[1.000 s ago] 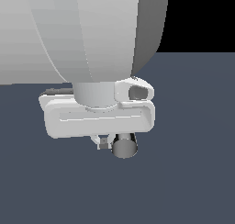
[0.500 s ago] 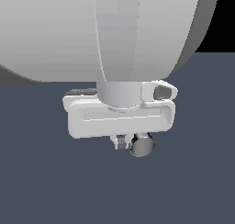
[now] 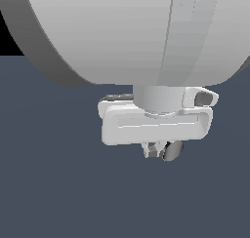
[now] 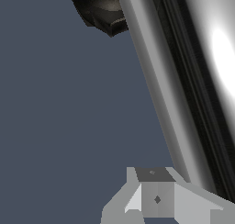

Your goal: Turn on the faucet by rotating a designated handle.

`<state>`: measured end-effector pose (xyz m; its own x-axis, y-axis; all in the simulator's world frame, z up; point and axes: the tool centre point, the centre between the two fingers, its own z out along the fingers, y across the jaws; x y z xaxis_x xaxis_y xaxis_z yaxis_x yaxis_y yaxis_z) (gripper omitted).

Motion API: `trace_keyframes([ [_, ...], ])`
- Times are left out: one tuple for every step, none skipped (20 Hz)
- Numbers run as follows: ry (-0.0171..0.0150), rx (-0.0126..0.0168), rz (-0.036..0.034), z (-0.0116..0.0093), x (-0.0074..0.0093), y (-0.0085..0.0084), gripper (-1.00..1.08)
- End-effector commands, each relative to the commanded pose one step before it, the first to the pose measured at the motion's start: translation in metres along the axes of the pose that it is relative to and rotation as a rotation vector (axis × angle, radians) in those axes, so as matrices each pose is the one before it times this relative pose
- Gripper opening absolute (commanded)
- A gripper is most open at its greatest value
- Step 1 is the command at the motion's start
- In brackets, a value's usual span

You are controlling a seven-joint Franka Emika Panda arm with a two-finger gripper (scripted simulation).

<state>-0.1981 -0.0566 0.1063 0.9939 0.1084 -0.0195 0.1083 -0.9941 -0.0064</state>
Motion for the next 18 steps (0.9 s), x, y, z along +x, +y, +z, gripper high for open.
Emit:
trace_keyframes([
  [0.01931,-0.00595,0.00542,-0.00412,0.00957,0.01661,-1.0],
  [0.0,0.0,0.0,0.0,0.00033,0.00441,-1.0],
  [0.0,0.0,0.0,0.0,0.00033,0.00439,-1.0],
  [0.0,0.0,0.0,0.0,0.00033,0.00438,-1.0],
  [0.0,0.0,0.0,0.0,0.00034,0.00436,-1.0],
  [0.0,0.0,0.0,0.0,0.00034,0.00434,-1.0],
  [0.0,0.0,0.0,0.0,0.00034,0.00433,-1.0],
  [0.0,0.0,0.0,0.0,0.00034,0.00431,-1.0],
  [0.0,0.0,0.0,0.0,0.00034,0.00429,-1.0],
  [0.0,0.0,0.0,0.0,0.00035,0.00427,-1.0],
  [0.0,0.0,0.0,0.0,0.00035,0.00426,-1.0],
  [0.0,0.0,0.0,0.0,0.00036,0.00424,-1.0],
  [0.0,0.0,0.0,0.0,0.00037,0.00421,-1.0],
  [0.0,0.0,0.0,0.0,0.00038,0.00419,-1.0],
  [0.0,0.0,0.0,0.0,0.0,0.0,-1.0],
  [-0.01422,0.00583,-0.01788,0.00398,-0.00336,-0.01313,-1.0],
  [0.0,0.0,0.0,0.00002,0.00281,0.00252,-1.0],
  [0.0006,-0.00026,0.00072,-0.00024,0.00263,0.00275,-1.0],
])
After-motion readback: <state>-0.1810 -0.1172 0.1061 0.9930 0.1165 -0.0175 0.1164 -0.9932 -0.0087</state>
